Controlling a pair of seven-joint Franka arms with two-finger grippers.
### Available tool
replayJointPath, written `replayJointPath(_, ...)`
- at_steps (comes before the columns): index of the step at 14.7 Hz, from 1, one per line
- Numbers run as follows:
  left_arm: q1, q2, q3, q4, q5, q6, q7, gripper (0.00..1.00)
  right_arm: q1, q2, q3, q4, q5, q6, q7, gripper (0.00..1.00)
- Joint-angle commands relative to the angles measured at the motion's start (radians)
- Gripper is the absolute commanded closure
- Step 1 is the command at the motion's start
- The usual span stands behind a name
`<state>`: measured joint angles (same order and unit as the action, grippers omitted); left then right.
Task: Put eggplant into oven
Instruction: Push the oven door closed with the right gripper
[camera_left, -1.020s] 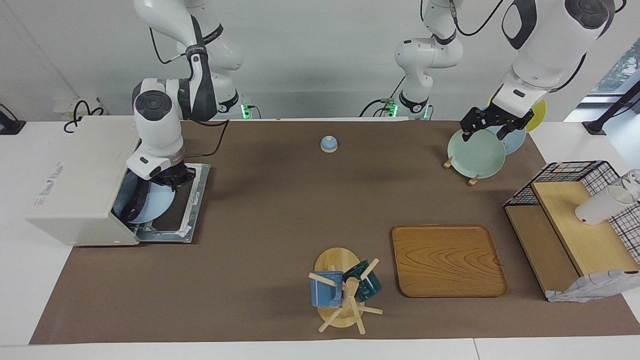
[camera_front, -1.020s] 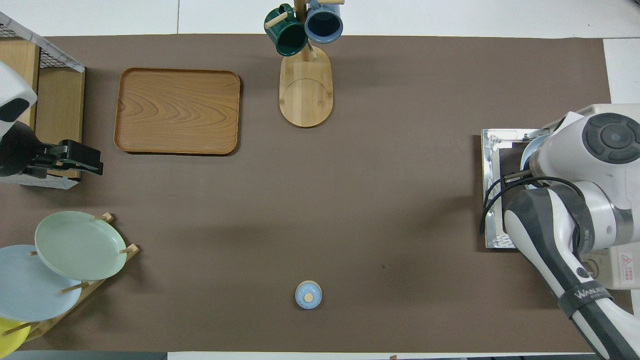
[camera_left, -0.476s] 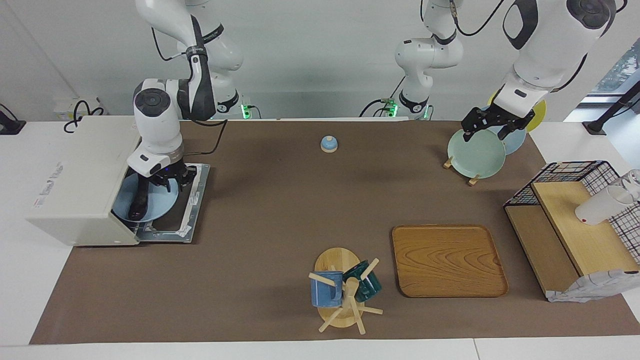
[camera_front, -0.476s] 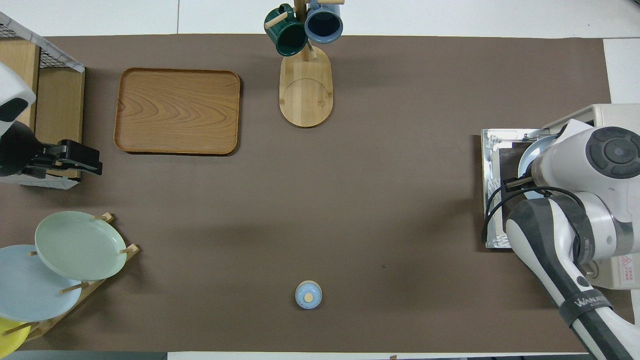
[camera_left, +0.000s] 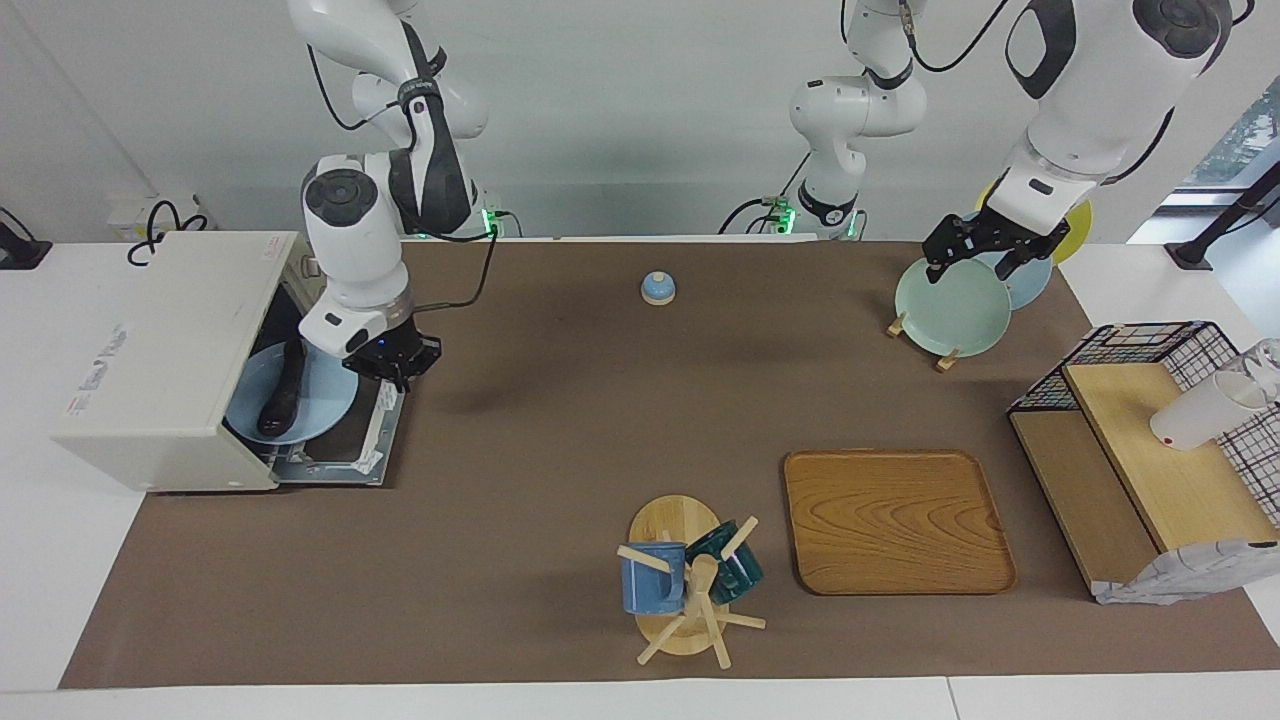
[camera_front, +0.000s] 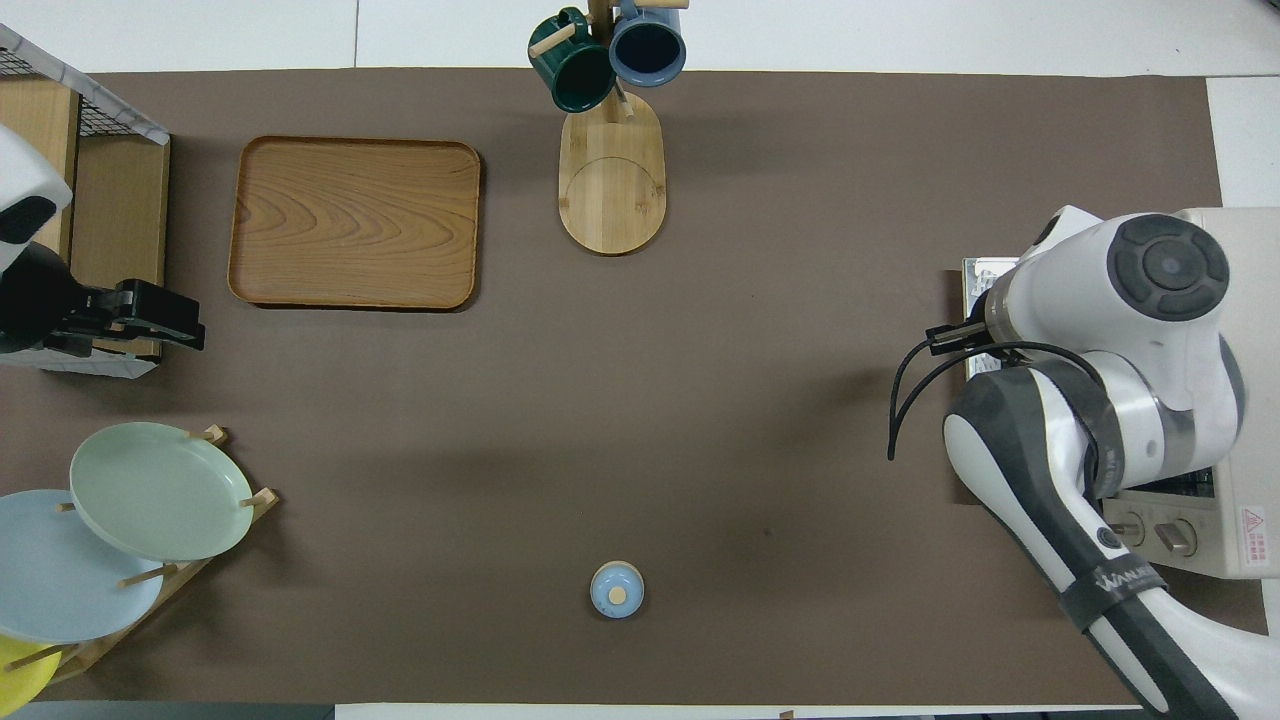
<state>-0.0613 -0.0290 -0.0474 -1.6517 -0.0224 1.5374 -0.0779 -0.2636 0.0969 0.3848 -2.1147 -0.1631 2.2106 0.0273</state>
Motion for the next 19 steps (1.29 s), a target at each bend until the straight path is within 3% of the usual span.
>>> replayJointPath(1,0.006,-0.011,-0.005,-0.006,0.019,-0.002,0.004,0.00,-0.025,0.061,0.002,-0.042,0.001,0.084,0.011,1.00)
replayJointPath(4,0.006,-0.011,-0.003,-0.006,0.019,-0.002,0.006,0.00,-0.026,0.072,0.000,-0.054,-0.016,0.087,0.016,1.00)
replayJointPath(7,0.006,-0.011,-0.005,-0.006,0.019,-0.003,0.004,0.00,-0.028,0.075,-0.003,-0.071,-0.114,0.090,0.038,1.00)
replayJointPath(13,0.006,-0.011,-0.003,-0.006,0.019,-0.002,0.004,0.00,-0.042,0.067,-0.003,-0.117,-0.145,0.136,0.048,1.00)
replayJointPath(16,0.006,-0.011,-0.005,-0.006,0.019,-0.002,0.004,0.00,-0.042,0.082,0.000,-0.033,-0.311,0.030,0.042,1.00)
replayJointPath(19,0.006,-0.011,-0.003,-0.006,0.019,-0.002,0.006,0.00,-0.045,0.080,0.003,0.125,-0.309,-0.171,-0.094,1.00)
